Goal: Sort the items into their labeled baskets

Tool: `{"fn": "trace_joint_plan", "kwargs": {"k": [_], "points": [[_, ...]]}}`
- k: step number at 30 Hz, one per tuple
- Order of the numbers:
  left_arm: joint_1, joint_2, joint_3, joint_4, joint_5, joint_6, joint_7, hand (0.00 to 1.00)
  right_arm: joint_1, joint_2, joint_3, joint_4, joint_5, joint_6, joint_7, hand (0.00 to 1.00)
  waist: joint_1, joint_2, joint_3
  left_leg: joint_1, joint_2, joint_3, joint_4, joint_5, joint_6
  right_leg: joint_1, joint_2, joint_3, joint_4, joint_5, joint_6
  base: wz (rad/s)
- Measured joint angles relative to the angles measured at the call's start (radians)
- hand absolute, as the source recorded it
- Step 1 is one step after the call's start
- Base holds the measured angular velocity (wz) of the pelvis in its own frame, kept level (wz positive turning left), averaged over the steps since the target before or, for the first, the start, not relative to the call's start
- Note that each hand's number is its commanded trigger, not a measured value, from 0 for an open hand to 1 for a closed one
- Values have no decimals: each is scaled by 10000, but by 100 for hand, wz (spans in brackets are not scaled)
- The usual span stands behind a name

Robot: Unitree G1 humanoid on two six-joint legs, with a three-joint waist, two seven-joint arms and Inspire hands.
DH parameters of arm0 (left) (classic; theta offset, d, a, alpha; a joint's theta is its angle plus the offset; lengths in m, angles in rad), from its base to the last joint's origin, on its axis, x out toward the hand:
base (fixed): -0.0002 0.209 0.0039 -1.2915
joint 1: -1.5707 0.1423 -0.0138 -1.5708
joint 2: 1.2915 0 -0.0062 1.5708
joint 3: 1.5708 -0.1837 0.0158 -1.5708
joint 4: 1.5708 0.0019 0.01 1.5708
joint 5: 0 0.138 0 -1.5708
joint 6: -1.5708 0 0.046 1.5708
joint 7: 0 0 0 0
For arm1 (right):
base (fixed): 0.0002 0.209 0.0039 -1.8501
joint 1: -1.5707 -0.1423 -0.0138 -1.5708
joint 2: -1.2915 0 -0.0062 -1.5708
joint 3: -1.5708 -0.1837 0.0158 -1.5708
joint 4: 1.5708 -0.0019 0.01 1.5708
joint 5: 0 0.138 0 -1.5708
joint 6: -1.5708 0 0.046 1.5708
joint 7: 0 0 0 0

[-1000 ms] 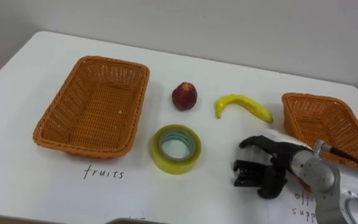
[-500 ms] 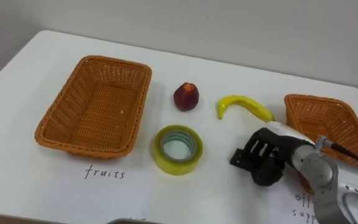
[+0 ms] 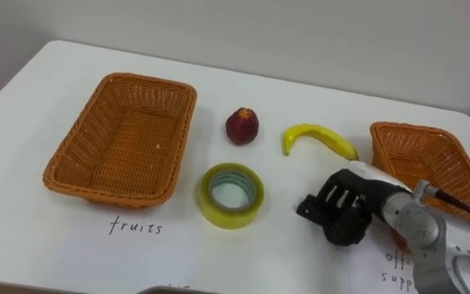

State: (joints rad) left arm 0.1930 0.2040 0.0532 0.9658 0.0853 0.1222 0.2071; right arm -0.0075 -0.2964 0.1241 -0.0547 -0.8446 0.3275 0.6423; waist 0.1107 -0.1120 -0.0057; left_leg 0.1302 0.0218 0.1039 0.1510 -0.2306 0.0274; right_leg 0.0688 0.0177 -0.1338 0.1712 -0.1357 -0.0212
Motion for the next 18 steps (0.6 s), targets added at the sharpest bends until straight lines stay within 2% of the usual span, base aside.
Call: {"fn": "trace_joint_plan", "kwargs": {"k": [4,6,9,12,15,18], "points": [[-98,-14,51,236,-110,-121,3,0,1,30,-164,-75,661,-69,-37,100,-32,9,3,3,-5,38,-9,0,-1,-17,15,62,1,0,0,-2],[24,-10,59,322,-151,-207,2,0,84,148,-392,-418,1351,-125,-79,100,-203,22,13,-6,10,42,-12,0,-1,-33,13,77,0,0,0,0],[232,-150,327,322,-75,-208,4,0,343,164,-849,-1258,1929,-512,-203,100,-271,63,36,-66,3,101,-36,4,7,-143,1,203,16,0,0,-5],[371,-297,647,378,-53,-211,-35,0,347,162,-1525,-1939,2752,-685,-541,100,-426,70,44,-134,0,172,-17,11,19,-196,-10,213,19,1,3,-2],[407,-298,664,463,-53,-224,-89,0,298,155,-2126,-2537,3224,-903,-984,100,-542,75,46,-131,13,189,-24,11,19,-192,3,218,12,1,3,0],[384,-317,690,738,-57,-458,-195,0,167,155,-2591,-2549,3473,-1229,-1550,100,-541,86,51,-100,20,252,-18,12,18,-186,12,268,13,2,2,-5]]}}
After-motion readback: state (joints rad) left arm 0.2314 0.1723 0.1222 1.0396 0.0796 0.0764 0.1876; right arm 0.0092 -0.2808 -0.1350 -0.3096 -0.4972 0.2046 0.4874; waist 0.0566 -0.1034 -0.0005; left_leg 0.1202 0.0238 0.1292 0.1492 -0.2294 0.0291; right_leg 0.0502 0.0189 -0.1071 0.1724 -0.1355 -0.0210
